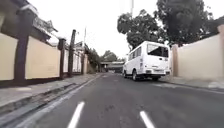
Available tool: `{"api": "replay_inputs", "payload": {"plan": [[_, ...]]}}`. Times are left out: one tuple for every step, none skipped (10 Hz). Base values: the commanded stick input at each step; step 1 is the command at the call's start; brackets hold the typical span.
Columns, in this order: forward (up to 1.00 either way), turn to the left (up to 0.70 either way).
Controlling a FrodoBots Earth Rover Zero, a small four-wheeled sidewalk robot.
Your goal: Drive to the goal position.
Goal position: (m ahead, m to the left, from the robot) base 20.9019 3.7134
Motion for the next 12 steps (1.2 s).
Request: {"api": "replay_inputs", "payload": {"plan": [[0.70, 0.00], [0.70, 0.00], [0.70, 0.00], [0.70, 0.00], [0.70, 0.00], [0.70, 0.00], [0.70, 0.00], [0.70, -0.04], [0.70, -0.16], [0.70, -0.29], [0.70, -0.35], [0.70, -0.35]]}}
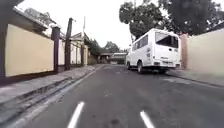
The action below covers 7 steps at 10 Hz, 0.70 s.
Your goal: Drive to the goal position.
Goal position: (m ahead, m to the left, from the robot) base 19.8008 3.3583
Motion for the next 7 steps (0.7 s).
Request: {"api": "replay_inputs", "payload": {"plan": [[0.70, -0.35], [0.70, -0.23], [0.70, -0.07], [0.70, 0.00], [0.70, 0.00], [0.70, 0.00], [0.70, 0.00]]}}
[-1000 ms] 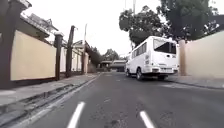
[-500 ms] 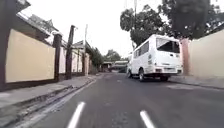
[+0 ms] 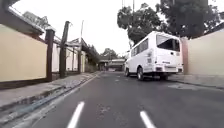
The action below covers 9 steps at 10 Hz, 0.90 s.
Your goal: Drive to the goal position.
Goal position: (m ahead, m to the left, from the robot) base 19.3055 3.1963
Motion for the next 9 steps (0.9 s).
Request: {"api": "replay_inputs", "payload": {"plan": [[0.70, 0.00], [0.70, 0.00], [0.70, 0.00], [0.70, 0.00], [0.70, 0.00], [0.70, 0.00], [0.70, 0.00], [0.70, 0.00], [0.70, 0.00]]}}
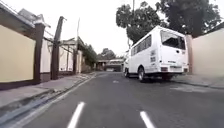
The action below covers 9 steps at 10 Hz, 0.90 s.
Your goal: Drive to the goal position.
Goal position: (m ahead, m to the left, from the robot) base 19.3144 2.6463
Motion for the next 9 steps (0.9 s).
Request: {"api": "replay_inputs", "payload": {"plan": [[0.70, 0.00], [0.70, 0.00], [0.70, 0.00], [0.70, 0.00], [0.70, 0.00], [0.70, 0.00], [0.70, 0.00], [0.70, 0.00], [0.70, 0.00]]}}
